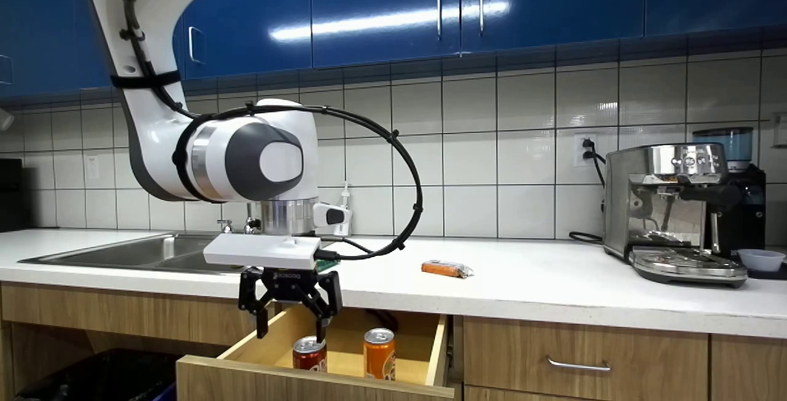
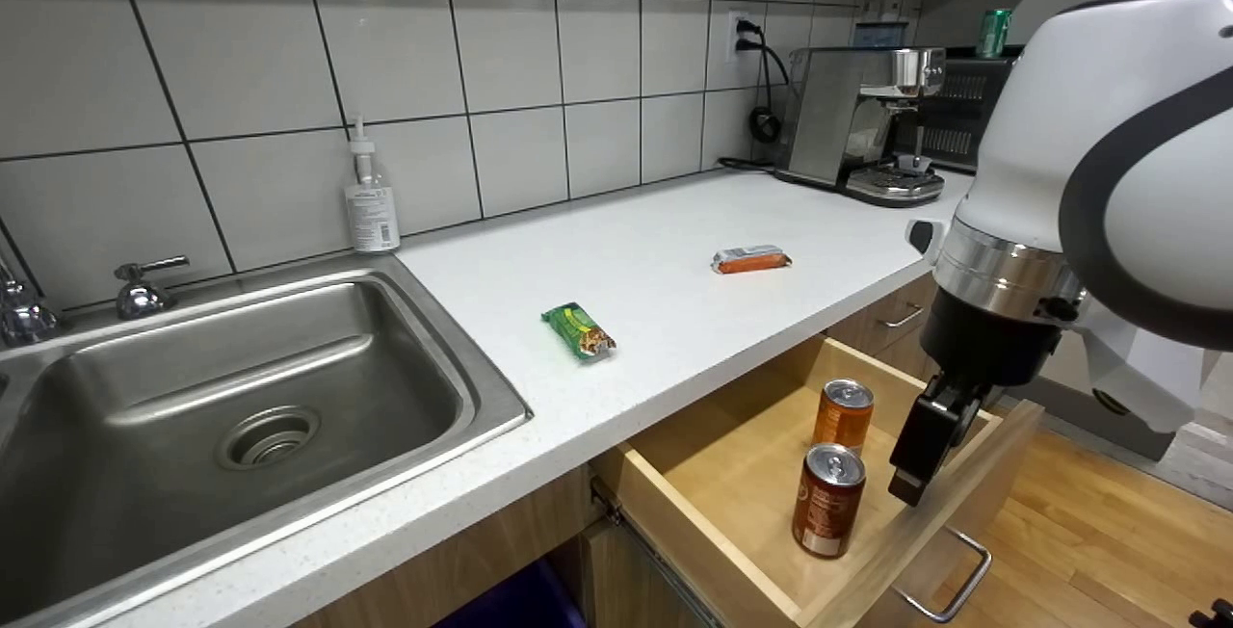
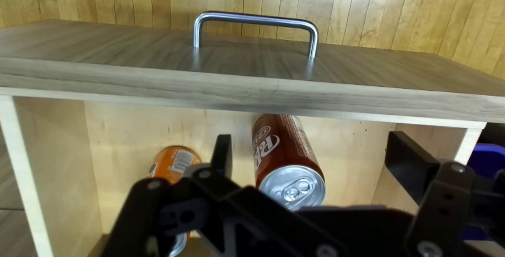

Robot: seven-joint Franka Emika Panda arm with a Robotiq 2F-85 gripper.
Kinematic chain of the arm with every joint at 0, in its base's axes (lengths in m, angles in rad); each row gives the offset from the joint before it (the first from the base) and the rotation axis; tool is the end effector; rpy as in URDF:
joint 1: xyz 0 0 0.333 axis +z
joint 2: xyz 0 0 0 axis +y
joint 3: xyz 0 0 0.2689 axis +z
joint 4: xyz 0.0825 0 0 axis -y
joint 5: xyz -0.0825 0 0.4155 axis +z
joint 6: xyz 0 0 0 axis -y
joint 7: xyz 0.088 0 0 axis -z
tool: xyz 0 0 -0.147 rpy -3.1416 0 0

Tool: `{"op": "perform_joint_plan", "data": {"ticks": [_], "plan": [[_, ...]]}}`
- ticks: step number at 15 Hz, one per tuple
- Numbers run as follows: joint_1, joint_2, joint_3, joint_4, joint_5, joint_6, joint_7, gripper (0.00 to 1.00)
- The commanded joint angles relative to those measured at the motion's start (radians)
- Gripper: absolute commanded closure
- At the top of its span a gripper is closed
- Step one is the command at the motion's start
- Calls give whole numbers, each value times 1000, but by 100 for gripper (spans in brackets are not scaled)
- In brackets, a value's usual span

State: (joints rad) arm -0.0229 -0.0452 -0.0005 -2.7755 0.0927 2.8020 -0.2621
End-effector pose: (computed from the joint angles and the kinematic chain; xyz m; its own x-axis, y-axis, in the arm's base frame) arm 0.4100 -0.0127 0.1171 0.9856 0.1507 0.0772 0.1525 -0.9882 -0.0176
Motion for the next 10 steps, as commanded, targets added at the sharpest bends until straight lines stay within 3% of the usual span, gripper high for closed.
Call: {"op": "perform_joint_plan", "data": {"ticks": [1,10], "plan": [[10,-1,-10,1,-3,-3,4,0],[0,-29,-19,1,-44,-29,14,0]]}}
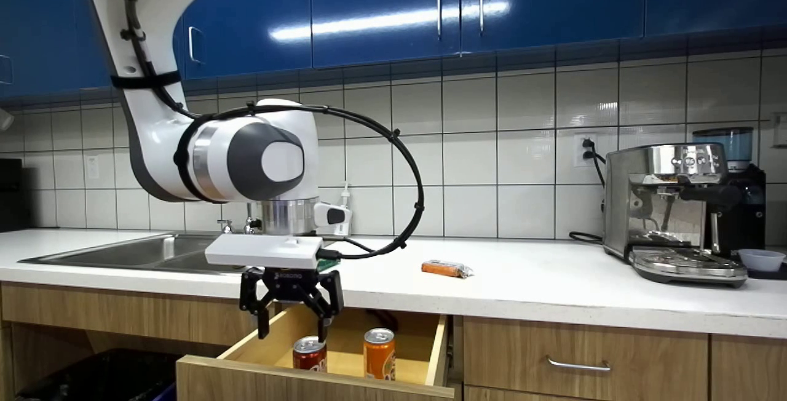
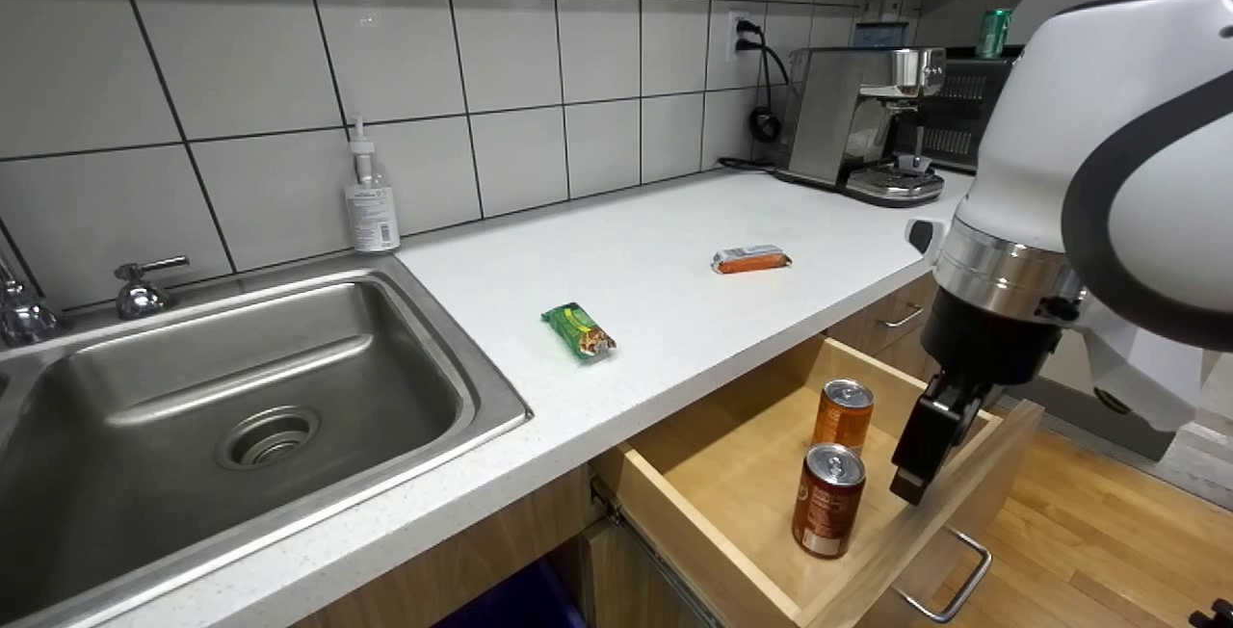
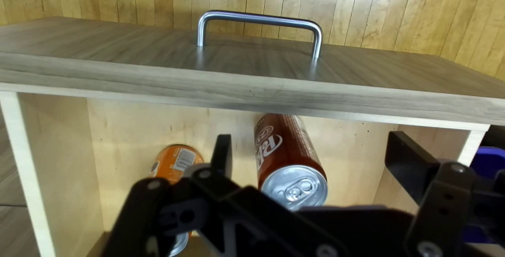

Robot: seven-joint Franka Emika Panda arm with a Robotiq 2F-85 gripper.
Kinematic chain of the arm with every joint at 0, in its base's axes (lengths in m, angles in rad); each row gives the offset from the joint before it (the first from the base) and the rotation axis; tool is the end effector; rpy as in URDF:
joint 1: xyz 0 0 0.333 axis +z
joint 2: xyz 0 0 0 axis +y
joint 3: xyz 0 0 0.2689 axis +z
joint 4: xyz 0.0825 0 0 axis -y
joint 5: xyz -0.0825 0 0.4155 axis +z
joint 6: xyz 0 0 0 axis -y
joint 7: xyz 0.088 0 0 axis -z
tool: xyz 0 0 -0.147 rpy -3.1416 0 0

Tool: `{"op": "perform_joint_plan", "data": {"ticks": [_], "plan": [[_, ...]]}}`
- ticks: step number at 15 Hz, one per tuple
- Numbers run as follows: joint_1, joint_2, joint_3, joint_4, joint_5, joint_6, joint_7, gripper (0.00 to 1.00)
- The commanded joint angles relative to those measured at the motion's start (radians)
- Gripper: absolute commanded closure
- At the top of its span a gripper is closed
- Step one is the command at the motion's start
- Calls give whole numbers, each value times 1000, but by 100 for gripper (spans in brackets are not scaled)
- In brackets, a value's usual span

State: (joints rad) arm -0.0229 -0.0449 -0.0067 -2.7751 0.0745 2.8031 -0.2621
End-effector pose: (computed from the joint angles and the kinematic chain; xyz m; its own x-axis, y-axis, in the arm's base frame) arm 0.4102 -0.0146 0.1173 0.9839 0.1615 0.0771 0.1628 -0.9866 -0.0104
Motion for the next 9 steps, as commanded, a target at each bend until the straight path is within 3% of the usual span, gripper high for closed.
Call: {"op": "perform_joint_plan", "data": {"ticks": [1,9], "plan": [[0,-30,-16,1,-19,-33,9,0],[12,-37,-25,1,90,-111,-60,0]]}}
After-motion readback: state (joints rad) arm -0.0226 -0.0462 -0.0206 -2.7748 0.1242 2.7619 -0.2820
